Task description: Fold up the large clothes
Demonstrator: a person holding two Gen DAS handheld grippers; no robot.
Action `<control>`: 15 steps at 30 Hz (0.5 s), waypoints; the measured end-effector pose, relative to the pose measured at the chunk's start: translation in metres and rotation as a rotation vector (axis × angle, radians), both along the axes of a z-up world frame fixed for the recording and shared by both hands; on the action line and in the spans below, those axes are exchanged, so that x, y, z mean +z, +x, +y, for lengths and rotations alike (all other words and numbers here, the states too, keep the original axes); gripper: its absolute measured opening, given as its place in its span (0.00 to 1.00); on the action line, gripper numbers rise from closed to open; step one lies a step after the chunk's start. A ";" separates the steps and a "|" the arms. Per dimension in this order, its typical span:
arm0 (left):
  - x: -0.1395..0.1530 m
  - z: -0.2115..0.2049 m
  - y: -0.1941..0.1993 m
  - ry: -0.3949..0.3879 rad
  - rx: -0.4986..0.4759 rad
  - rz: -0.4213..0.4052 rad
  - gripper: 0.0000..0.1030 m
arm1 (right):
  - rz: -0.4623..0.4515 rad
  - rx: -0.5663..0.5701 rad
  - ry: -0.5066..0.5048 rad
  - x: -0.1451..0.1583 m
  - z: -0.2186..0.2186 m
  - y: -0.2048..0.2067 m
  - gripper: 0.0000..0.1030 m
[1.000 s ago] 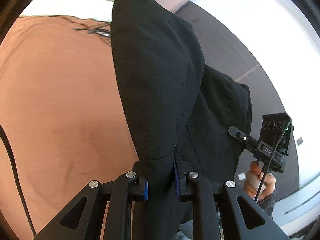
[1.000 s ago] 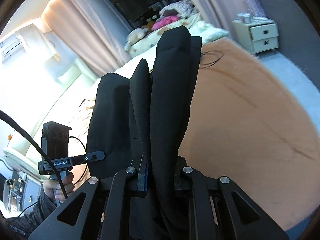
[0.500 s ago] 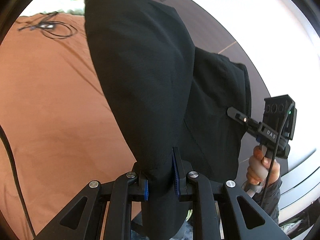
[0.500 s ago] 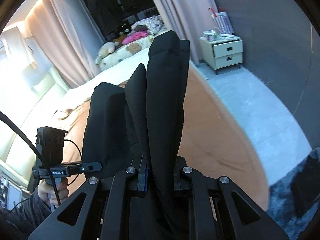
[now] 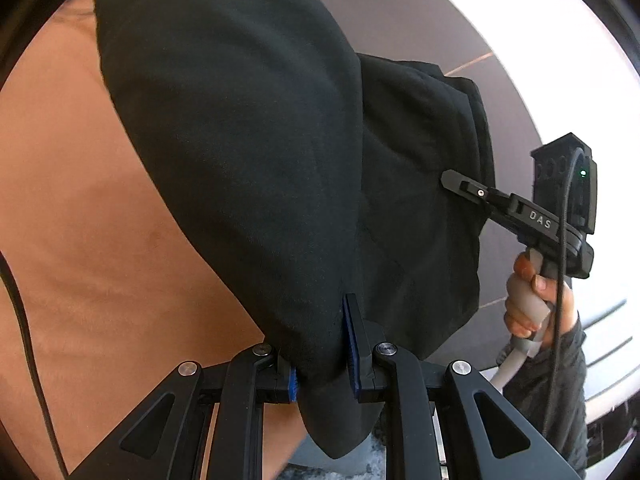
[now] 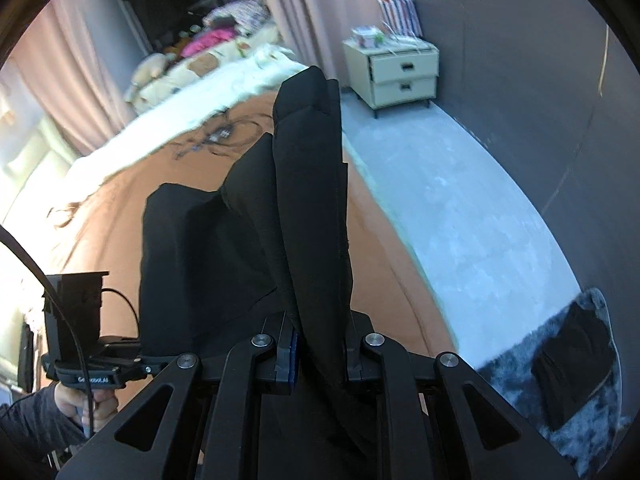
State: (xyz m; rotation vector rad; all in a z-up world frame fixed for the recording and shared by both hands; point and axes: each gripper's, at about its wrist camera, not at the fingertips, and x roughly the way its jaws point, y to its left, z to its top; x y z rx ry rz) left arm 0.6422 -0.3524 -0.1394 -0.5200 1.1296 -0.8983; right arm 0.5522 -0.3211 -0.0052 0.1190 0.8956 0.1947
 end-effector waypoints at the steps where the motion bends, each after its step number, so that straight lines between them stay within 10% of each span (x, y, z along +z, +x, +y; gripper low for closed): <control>1: -0.015 -0.002 0.008 0.019 0.012 0.020 0.20 | 0.016 -0.017 -0.019 -0.009 0.005 0.007 0.11; 6: -0.049 -0.010 0.035 0.213 -0.012 0.043 0.40 | 0.120 -0.238 -0.181 -0.046 0.024 0.047 0.27; 11: -0.065 0.019 0.054 0.146 -0.036 0.084 0.53 | 0.046 -0.335 -0.106 -0.028 0.023 0.017 0.57; 15: -0.068 0.045 0.065 0.131 -0.012 0.079 0.54 | 0.074 -0.396 -0.084 -0.035 0.010 -0.033 0.57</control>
